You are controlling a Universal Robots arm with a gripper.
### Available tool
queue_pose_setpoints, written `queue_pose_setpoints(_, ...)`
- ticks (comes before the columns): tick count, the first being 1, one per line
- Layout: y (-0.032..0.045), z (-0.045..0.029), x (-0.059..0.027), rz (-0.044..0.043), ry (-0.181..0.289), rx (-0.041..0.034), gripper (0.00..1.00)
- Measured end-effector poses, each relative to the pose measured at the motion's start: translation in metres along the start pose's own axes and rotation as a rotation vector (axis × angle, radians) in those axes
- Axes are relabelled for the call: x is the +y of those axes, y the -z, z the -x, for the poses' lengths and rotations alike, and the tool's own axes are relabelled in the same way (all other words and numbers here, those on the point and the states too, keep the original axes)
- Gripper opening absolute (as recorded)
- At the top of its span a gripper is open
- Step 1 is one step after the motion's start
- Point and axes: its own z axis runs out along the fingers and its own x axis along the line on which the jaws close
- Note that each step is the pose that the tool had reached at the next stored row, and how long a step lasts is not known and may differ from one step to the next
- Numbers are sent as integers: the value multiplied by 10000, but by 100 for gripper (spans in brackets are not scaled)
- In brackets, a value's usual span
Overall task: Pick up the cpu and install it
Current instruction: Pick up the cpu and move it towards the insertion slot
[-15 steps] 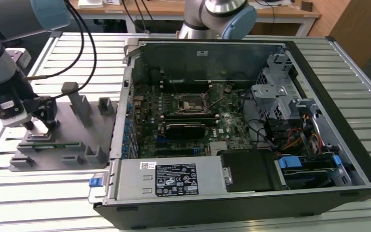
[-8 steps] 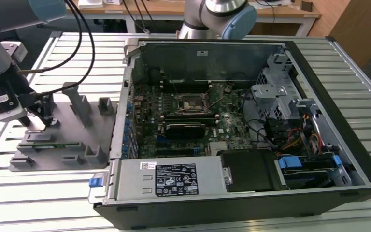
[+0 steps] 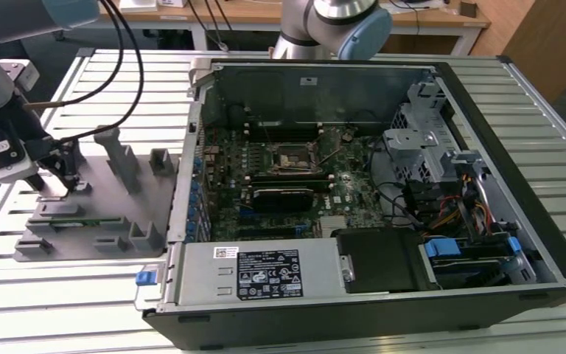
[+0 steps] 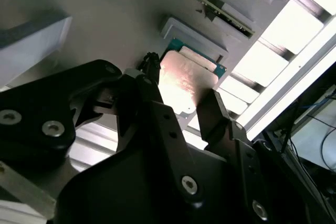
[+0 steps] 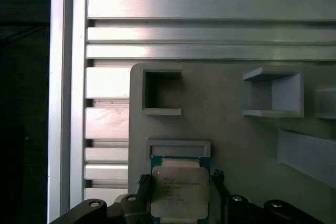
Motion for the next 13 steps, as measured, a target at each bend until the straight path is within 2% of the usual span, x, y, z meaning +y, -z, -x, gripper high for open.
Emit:
queue_pose_setpoints(4, 58, -3, 1, -2, 0, 0, 53)
queue_pose_setpoints(13, 269, -11, 7, 2, 0, -11, 53)
